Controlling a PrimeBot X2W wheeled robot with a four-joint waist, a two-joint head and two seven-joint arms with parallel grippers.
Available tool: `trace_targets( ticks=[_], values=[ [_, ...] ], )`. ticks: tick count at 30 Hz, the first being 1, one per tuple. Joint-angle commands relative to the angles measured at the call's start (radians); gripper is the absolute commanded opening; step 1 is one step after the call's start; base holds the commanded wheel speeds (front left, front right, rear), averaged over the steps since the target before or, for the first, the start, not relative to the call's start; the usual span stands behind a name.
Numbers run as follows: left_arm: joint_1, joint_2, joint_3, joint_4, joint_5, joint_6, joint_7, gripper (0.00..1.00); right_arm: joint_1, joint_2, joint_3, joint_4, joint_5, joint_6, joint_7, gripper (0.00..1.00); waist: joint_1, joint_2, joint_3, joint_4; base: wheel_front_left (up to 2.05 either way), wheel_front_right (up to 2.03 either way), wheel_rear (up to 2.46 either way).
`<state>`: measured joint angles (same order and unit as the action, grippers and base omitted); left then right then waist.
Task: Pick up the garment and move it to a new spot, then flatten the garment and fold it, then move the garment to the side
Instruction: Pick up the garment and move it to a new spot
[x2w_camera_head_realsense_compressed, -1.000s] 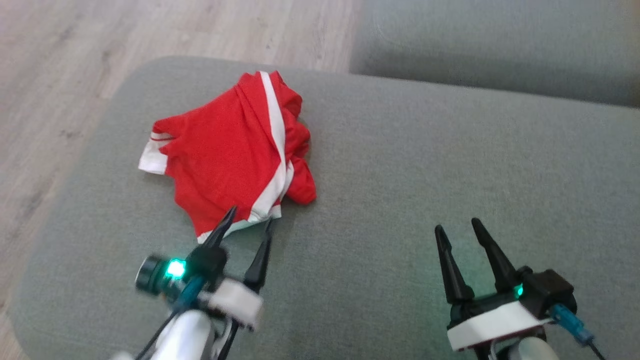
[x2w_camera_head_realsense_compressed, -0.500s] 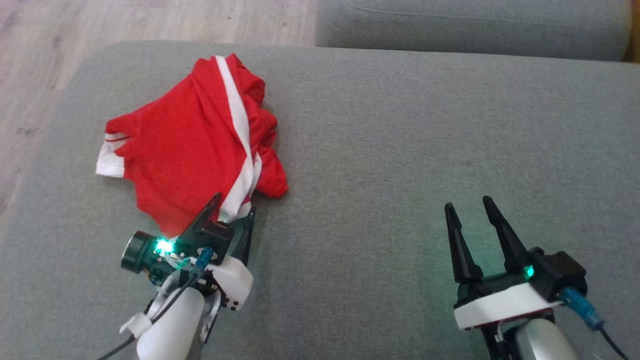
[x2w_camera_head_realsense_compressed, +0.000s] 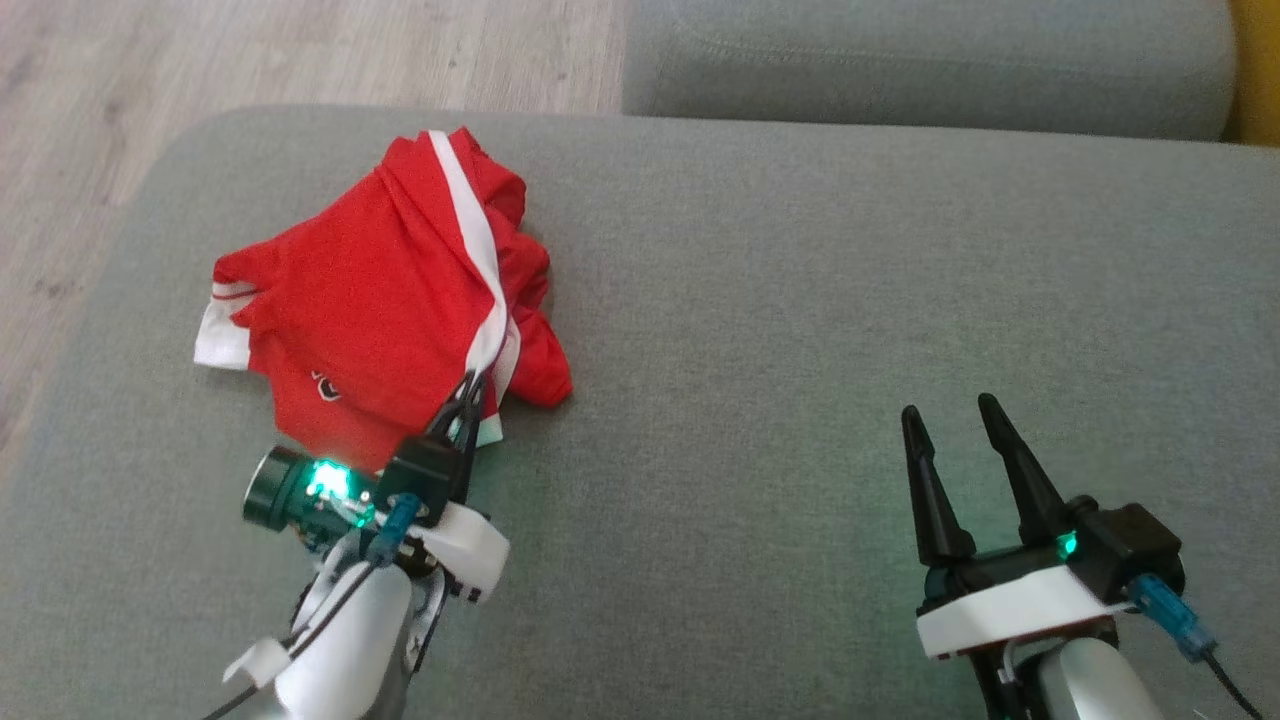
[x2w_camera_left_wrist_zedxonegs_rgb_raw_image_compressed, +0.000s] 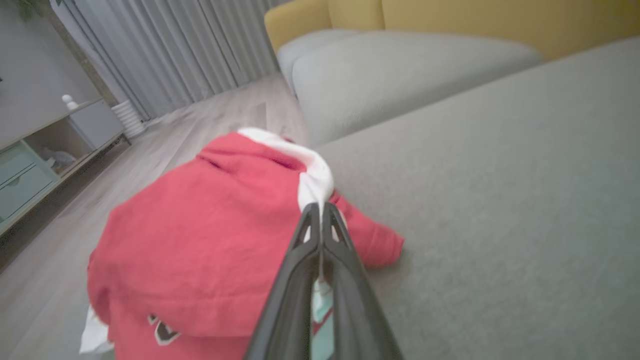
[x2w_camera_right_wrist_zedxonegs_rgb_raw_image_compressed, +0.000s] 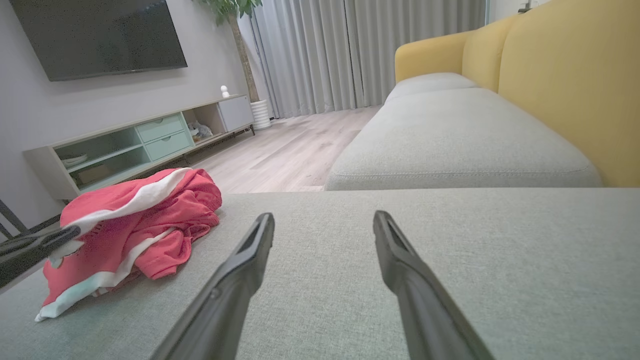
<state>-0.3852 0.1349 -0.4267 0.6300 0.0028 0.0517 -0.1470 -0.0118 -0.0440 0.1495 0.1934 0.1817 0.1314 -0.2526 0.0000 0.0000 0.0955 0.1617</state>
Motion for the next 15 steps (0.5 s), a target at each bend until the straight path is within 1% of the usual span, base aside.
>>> trace_targets(
  ticks=[1,3,4,6,7,9,10,11,12,15],
  values=[
    [-0.049,0.005,0.033,-0.06,-0.028,-0.009,-0.033,0.0,-0.029,-0.006,0.019,-0.029,-0.009,-0.001,-0.009,1.0,0.0,0.0,-0.021,-0.009,0.0,0.0,0.0],
    [-0.049,-0.003,0.041,-0.1,-0.058,-0.031,-0.055,0.0,-0.026,-0.006,0.013,-0.029,-0.005,-0.001,-0.009,1.0,0.0,0.0,-0.038,-0.019,0.0,0.0,0.0],
    [-0.05,-0.009,0.047,-0.127,-0.081,-0.049,-0.064,0.0,-0.025,-0.006,0.01,-0.029,-0.003,-0.001,-0.009,1.0,0.0,0.0,-0.045,-0.024,0.0,0.0,0.0],
    [-0.057,-0.032,0.06,-0.187,-0.15,-0.098,-0.071,0.0,-0.021,-0.006,0.002,-0.031,0.001,-0.001,-0.009,1.0,0.0,0.0,-0.054,-0.032,0.0,0.0,0.0],
    [-0.069,-0.039,0.062,-0.223,-0.173,-0.114,-0.071,0.0,-0.02,-0.006,0.002,-0.03,0.002,-0.001,-0.009,1.0,0.0,0.0,-0.06,-0.039,0.0,0.0,0.0],
    [-0.101,-0.046,0.059,-0.294,-0.2,-0.131,-0.061,0.0,-0.018,-0.006,0.007,-0.027,0.004,-0.001,-0.009,1.0,0.0,0.0,-0.067,-0.054,0.0,0.0,0.0],
    [-0.101,-0.046,0.059,-0.294,-0.2,-0.131,-0.061,0.0,-0.018,-0.006,0.007,-0.027,0.004,-0.001,-0.009,1.0,0.0,0.0,-0.067,-0.054,0.0,0.0,0.0],
    [-0.118,-0.05,0.061,-0.33,-0.22,-0.138,-0.053,0.0,-0.018,-0.006,0.01,-0.027,0.005,-0.001,-0.009,1.0,0.0,0.0,-0.069,-0.062,0.0,0.0,0.0],
    [-0.158,-0.057,0.059,-0.397,-0.255,-0.149,-0.021,0.0,-0.018,-0.006,0.011,-0.03,0.011,-0.001,-0.009,1.0,0.0,0.0,-0.072,-0.082,0.0,0.0,0.0],
    [-0.221,-0.064,0.045,-0.476,-0.309,-0.162,0.049,0.0,-0.025,-0.006,0.014,-0.034,0.019,-0.001,-0.009,1.0,0.0,0.0,-0.071,-0.116,0.0,0.0,0.0]
  ],
)
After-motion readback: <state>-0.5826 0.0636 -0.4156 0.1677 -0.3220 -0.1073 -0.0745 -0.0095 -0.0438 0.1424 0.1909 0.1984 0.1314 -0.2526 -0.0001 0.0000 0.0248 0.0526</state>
